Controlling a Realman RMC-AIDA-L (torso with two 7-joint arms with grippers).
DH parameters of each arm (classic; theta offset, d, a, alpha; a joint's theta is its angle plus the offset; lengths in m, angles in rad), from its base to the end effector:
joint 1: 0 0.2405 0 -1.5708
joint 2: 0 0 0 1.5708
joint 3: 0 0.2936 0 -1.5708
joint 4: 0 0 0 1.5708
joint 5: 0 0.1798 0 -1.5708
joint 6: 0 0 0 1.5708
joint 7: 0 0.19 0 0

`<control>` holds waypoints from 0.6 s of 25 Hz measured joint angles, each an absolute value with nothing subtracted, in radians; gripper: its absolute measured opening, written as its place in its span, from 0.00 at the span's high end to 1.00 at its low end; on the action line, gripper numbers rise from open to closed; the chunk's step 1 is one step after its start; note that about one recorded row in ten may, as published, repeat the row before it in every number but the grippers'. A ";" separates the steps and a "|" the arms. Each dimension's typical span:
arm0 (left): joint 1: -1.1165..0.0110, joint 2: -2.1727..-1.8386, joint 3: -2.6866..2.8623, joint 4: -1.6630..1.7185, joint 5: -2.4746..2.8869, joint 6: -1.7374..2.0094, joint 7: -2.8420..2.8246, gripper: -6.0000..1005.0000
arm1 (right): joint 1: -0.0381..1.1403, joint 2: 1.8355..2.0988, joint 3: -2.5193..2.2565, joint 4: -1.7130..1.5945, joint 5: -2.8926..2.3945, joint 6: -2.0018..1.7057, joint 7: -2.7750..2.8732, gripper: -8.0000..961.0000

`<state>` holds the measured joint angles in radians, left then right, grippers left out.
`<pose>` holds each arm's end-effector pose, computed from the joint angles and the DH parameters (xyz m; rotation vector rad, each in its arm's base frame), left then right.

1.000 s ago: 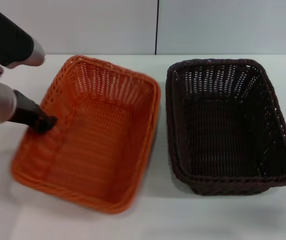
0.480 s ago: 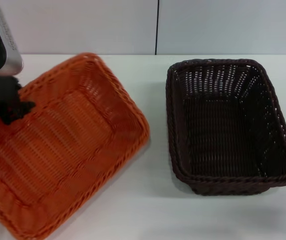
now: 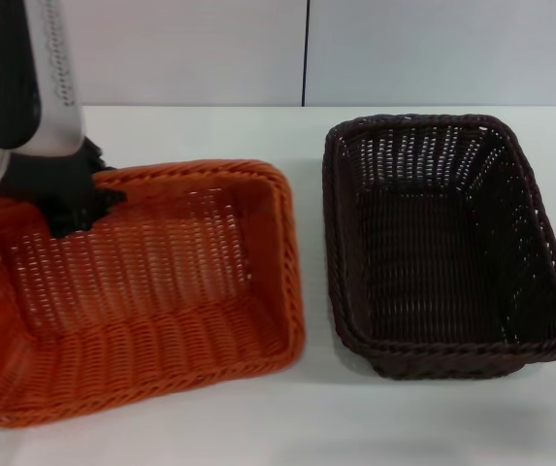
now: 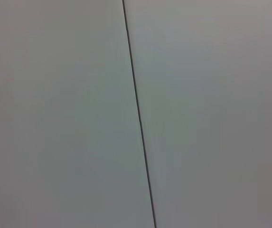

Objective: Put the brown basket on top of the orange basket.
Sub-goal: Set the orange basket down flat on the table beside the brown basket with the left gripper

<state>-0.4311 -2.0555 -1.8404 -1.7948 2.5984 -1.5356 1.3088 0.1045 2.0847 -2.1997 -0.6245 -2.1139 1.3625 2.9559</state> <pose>-0.2159 0.3593 0.0168 -2.5254 0.1974 0.5318 0.3361 0.2969 0.0429 -1.1153 0.4824 0.7713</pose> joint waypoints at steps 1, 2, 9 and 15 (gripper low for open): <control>-0.445 -2.055 -1.840 -1.783 2.598 -1.540 1.311 0.83 | 0.104 2.085 -2.202 -0.626 -2.114 1.363 2.956 0.21; -0.467 -2.056 -1.841 -1.755 2.598 -1.543 1.318 0.83 | 0.104 2.084 -2.207 -0.626 -2.114 1.363 2.956 0.21; -0.545 -2.059 -1.832 -1.623 2.597 -1.515 1.337 0.84 | 0.104 2.084 -2.215 -0.628 -2.114 1.364 2.956 0.21; -0.602 -2.060 -1.827 -1.545 2.592 -1.480 1.347 0.84 | 0.104 2.083 -2.221 -0.627 -2.114 1.366 2.956 0.21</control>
